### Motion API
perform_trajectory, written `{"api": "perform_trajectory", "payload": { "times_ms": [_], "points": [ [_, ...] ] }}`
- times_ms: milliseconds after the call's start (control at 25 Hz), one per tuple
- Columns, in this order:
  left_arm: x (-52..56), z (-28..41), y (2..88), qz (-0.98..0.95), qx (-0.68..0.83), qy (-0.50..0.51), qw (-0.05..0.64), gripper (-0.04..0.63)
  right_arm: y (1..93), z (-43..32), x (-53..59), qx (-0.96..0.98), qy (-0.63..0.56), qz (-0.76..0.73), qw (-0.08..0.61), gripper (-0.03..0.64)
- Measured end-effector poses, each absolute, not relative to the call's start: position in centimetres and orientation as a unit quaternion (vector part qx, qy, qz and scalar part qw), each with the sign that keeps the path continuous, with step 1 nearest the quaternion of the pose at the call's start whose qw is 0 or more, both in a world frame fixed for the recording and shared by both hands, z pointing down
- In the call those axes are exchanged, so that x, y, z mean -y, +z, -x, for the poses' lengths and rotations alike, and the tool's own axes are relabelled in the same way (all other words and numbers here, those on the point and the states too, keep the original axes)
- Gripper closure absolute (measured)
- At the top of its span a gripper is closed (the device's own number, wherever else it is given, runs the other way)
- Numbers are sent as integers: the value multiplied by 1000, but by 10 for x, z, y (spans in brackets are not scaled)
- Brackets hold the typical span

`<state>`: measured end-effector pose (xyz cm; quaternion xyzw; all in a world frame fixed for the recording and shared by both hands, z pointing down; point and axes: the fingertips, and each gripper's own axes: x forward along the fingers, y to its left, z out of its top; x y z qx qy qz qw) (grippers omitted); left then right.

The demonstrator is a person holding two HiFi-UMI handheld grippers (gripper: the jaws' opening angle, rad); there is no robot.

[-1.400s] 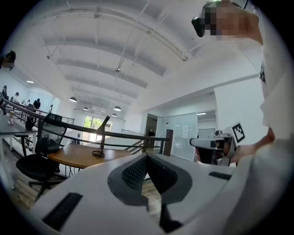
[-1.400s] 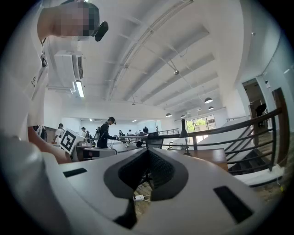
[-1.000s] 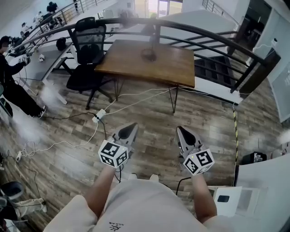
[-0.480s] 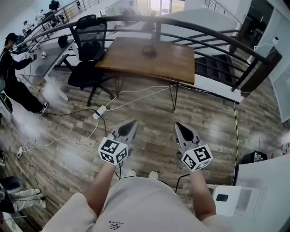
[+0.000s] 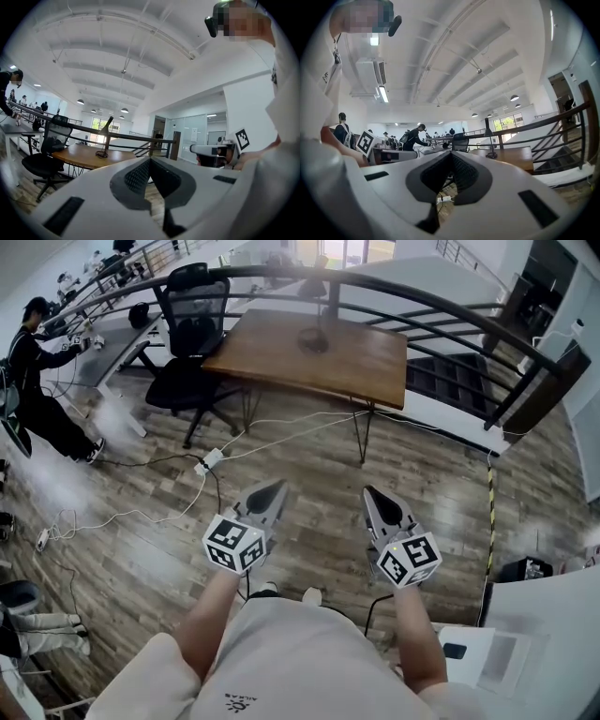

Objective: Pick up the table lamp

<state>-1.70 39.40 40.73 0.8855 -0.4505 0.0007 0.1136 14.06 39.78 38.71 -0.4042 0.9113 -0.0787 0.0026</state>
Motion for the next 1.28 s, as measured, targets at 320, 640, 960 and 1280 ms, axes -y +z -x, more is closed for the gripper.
{"api": "perform_trajectory", "payload": {
  "times_ms": [320,640,960,1280],
  "points": [
    [-397,2,409,-887,449,8,112,591,384,-157,-395,-913,-79,399,7,600],
    [-387,1,410,-885,453,9,107,591,386,-161,-382,-913,-83,398,14,600],
    [-361,10,417,-885,452,7,114,591,391,-154,-357,-916,-84,392,12,600],
    [-315,29,436,-885,447,7,127,591,403,-132,-307,-915,-88,394,4,600]
  ]
}}
